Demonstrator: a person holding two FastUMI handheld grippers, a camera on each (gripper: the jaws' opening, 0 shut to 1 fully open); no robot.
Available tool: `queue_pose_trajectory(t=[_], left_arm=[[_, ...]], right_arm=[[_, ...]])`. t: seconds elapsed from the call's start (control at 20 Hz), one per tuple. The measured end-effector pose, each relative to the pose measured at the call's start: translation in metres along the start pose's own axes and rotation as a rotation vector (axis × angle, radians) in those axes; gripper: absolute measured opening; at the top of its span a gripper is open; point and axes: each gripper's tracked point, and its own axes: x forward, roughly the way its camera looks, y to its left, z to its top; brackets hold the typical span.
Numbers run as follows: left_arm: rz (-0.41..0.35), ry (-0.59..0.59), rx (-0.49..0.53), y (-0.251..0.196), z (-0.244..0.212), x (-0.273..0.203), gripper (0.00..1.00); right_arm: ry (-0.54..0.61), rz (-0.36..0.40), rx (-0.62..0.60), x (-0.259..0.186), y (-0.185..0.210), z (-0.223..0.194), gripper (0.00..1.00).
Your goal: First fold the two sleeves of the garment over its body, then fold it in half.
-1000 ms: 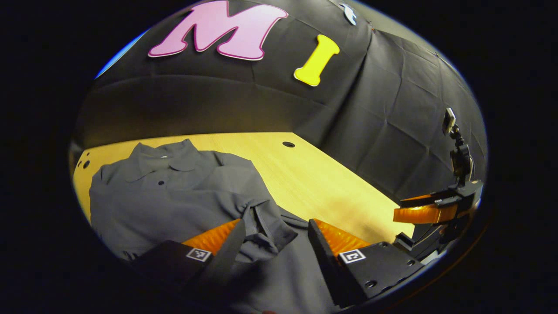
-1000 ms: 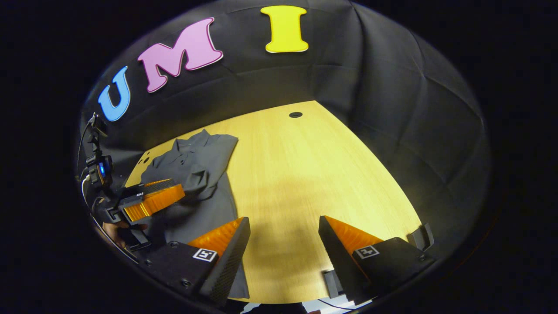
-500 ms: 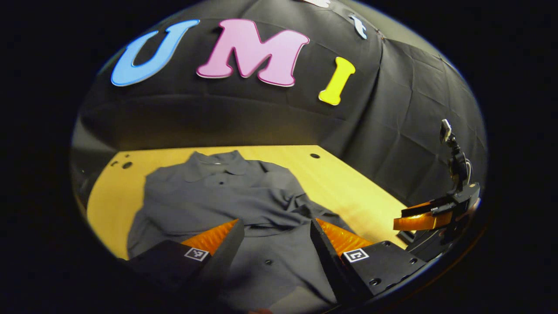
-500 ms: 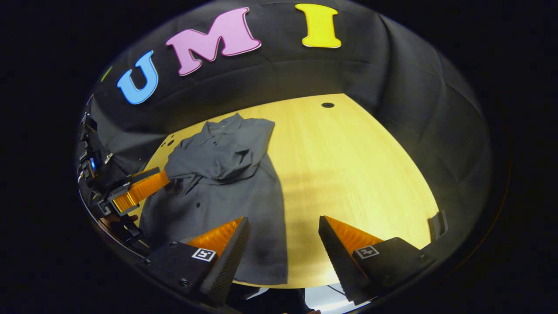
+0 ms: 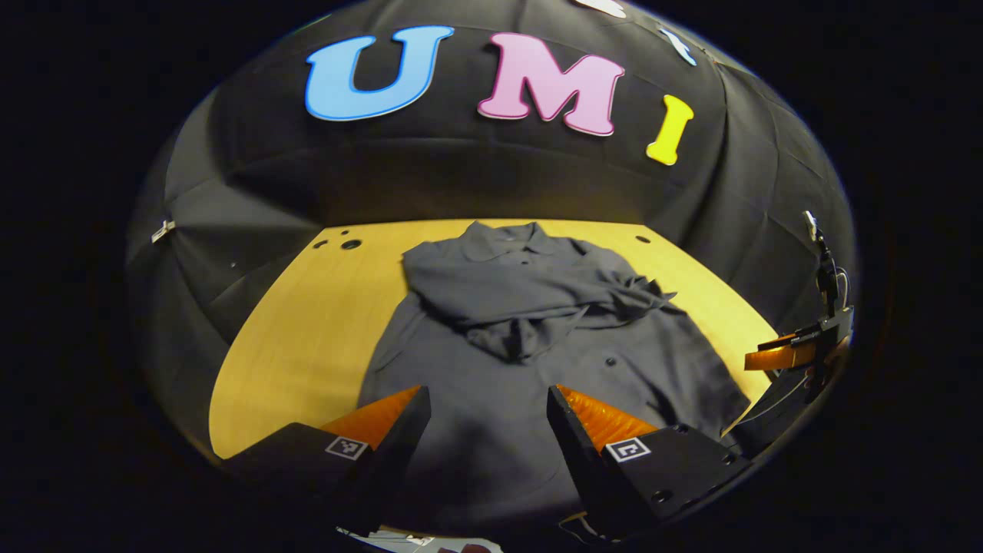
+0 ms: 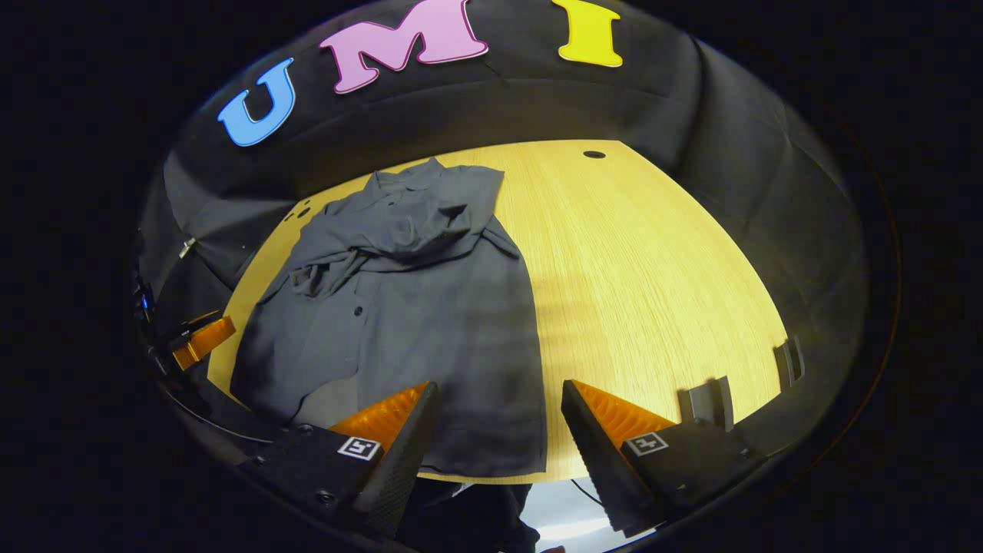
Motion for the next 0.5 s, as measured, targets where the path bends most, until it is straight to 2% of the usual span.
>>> queue_pose_trajectory(t=[0.2,0.25,0.3,0.5], left_arm=[[0.057,0.069,0.020,0.041,-0.034,-0.007,0.96],[0.071,0.090,0.023,0.049,-0.045,-0.008,0.92],[0.081,0.119,0.023,0.055,-0.056,-0.009,0.96],[0.090,0.237,0.017,0.064,-0.104,-0.008,0.96]], right_arm=[[0.039,-0.015,0.001,0.003,-0.001,-0.018,0.99],[0.046,-0.022,0.000,0.004,-0.002,-0.022,0.99],[0.052,-0.027,0.000,0.005,-0.003,-0.025,0.99],[0.075,-0.039,0.011,0.012,-0.004,-0.038,0.99]])
